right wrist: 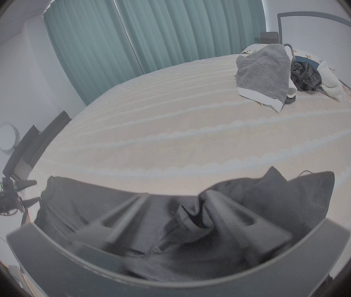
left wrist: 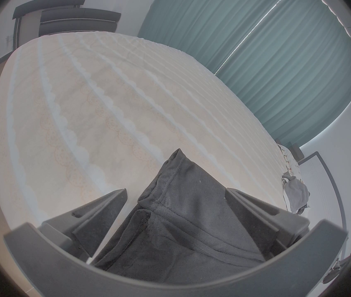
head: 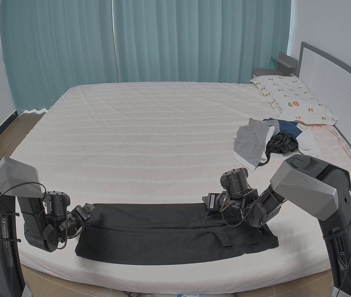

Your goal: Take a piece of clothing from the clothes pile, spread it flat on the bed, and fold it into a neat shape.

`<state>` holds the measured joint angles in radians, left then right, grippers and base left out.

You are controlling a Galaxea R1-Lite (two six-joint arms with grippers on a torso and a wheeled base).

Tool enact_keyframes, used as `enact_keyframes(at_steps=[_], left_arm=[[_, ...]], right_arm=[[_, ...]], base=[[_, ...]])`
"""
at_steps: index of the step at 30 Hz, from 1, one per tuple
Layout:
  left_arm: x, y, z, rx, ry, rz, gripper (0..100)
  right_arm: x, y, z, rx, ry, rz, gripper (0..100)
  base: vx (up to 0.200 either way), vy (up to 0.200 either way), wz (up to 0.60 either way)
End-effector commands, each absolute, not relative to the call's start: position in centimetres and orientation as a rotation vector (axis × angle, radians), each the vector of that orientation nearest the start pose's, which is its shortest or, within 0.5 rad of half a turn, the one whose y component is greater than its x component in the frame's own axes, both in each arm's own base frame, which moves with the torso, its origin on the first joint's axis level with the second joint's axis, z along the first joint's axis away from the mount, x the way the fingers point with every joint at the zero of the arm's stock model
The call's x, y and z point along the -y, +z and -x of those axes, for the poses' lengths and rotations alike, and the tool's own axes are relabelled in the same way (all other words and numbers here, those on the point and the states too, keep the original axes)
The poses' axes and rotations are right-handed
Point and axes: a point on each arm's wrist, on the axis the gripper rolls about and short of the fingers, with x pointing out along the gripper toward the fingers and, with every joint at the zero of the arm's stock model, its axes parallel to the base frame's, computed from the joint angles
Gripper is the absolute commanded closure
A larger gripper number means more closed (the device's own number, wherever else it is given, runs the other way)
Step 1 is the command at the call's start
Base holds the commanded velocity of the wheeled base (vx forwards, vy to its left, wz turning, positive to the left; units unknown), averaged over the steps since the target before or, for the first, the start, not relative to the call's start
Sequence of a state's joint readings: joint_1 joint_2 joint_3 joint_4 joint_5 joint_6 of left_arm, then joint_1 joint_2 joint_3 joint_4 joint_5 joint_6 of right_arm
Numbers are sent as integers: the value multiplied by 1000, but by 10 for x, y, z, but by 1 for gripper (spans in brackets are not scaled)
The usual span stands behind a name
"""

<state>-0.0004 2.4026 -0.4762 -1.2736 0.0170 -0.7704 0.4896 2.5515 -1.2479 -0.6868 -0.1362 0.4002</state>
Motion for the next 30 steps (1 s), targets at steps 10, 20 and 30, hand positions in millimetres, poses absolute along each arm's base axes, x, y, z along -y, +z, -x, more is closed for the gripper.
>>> enact_keyframes(at_steps=[10,20,30], left_arm=[[0,-46,-312,-606,262,738,0],[3,-45,-308,-617,255,734,0],[3,-45,-309,-615,255,736,0]], right_arm=[[-160,17,-383,-587,110,-418,0],[-68,11,-313,-631,-59,-734,0],[-22,-18,-297,-573,-68,-902,0]], base=[[0,0,0],[-80,0,0],[-40,0,0]])
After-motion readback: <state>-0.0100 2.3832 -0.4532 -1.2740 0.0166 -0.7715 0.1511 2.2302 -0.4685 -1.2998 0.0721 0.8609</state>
